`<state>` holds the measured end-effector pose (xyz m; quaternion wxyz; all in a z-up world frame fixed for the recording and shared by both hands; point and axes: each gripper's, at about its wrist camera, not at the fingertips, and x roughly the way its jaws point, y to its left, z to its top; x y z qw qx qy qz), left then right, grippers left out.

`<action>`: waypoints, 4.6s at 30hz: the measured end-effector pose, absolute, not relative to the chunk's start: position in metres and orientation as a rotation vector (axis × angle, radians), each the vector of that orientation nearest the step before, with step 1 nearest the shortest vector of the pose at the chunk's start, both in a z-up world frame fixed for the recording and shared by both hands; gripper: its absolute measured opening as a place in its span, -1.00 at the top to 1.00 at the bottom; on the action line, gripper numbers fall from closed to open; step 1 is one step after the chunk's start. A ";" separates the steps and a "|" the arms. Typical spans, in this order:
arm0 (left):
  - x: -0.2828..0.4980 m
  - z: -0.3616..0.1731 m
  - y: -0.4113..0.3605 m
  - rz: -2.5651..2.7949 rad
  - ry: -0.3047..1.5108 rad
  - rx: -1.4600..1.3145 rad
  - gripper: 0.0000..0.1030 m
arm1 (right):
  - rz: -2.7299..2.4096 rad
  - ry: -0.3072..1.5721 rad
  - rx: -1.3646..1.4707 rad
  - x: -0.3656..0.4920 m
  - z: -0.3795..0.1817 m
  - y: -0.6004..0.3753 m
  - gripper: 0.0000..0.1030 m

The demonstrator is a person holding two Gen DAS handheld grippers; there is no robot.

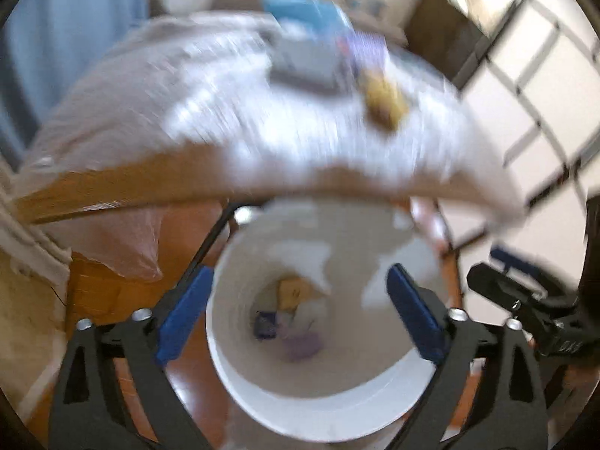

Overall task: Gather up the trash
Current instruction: 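Open the left gripper to drop the tissue pack while the right gripper releases the floss box, then move both open grippers back over the table toward the remaining items, then grasp the Naproxen Sodium box with the left gripper while the right gripper grasps the blue mask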

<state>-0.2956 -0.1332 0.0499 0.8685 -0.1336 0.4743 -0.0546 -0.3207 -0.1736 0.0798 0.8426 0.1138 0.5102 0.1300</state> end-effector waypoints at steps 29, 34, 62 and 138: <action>-0.321 0.101 -0.131 -0.219 0.775 -0.237 -0.97 | 0.110 0.821 0.260 -0.347 0.133 -0.164 -0.91; -0.314 0.101 -0.118 -0.225 0.769 -0.266 -0.97 | 0.154 0.792 0.215 -0.337 0.139 -0.149 -0.92; -0.163 0.082 -0.102 -0.375 0.854 -0.118 -0.97 | 0.194 0.794 -0.170 -0.138 0.167 -0.129 -0.91; -0.102 0.060 -0.095 -0.289 0.932 -0.147 -0.78 | 0.830 0.923 -0.002 0.016 0.125 -0.074 -0.16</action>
